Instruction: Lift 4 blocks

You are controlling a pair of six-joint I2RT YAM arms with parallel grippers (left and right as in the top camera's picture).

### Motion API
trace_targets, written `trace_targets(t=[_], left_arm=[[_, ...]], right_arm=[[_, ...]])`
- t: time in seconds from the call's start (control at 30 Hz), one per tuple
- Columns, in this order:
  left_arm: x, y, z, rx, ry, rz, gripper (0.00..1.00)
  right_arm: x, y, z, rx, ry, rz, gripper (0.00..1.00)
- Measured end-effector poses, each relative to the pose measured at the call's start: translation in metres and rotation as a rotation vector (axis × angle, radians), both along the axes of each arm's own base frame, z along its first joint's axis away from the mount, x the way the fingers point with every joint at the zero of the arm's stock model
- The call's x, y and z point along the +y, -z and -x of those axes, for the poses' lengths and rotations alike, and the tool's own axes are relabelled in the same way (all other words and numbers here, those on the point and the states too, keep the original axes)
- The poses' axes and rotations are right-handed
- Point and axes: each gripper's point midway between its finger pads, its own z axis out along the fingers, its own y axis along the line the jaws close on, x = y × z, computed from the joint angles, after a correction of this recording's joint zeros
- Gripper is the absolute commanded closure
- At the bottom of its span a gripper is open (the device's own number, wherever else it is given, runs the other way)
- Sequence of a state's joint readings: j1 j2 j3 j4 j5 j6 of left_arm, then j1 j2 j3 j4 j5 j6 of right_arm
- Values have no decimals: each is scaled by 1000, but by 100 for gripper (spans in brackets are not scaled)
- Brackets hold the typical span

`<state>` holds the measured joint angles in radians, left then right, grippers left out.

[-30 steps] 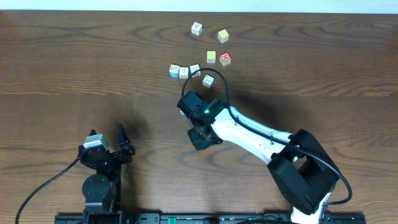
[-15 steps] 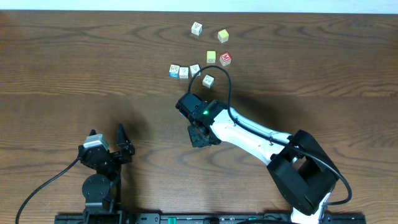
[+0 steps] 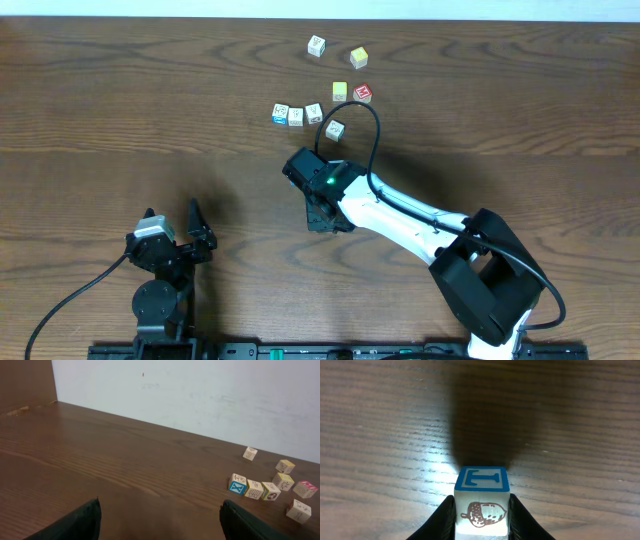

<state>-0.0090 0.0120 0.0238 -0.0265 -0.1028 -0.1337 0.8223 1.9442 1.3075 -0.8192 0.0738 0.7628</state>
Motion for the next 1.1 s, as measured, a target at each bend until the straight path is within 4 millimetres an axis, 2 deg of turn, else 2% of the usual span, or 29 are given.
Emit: trace_targets(t=[0.07, 0.23, 0.3, 0.37, 0.47, 0.57, 0.83, 0.9, 1.1], left_arm=[[0, 0, 0, 0, 0, 0, 24], [0, 0, 0, 0, 0, 0, 23], [0, 0, 0, 0, 0, 0, 24], [0, 0, 0, 0, 0, 0, 23], [0, 0, 0, 0, 0, 0, 24], [0, 0, 0, 0, 0, 0, 23], [0, 0, 0, 0, 0, 0, 23], [0, 0, 0, 0, 0, 0, 23], [0, 0, 0, 0, 0, 0, 23]], right_arm=[[-1, 0, -1, -6, 13, 5, 41], [-3, 0, -2, -11, 25, 11, 24], [-3, 0, -2, -13, 24, 13, 24], [-3, 0, -2, -13, 23, 14, 31], [-3, 0, -2, -14, 25, 14, 35], [-3, 0, -2, -14, 27, 14, 30], [-5, 0, -4, -24, 27, 22, 32], [-5, 0, -4, -24, 27, 22, 30], [-5, -1, -10, -51, 6, 31, 10]])
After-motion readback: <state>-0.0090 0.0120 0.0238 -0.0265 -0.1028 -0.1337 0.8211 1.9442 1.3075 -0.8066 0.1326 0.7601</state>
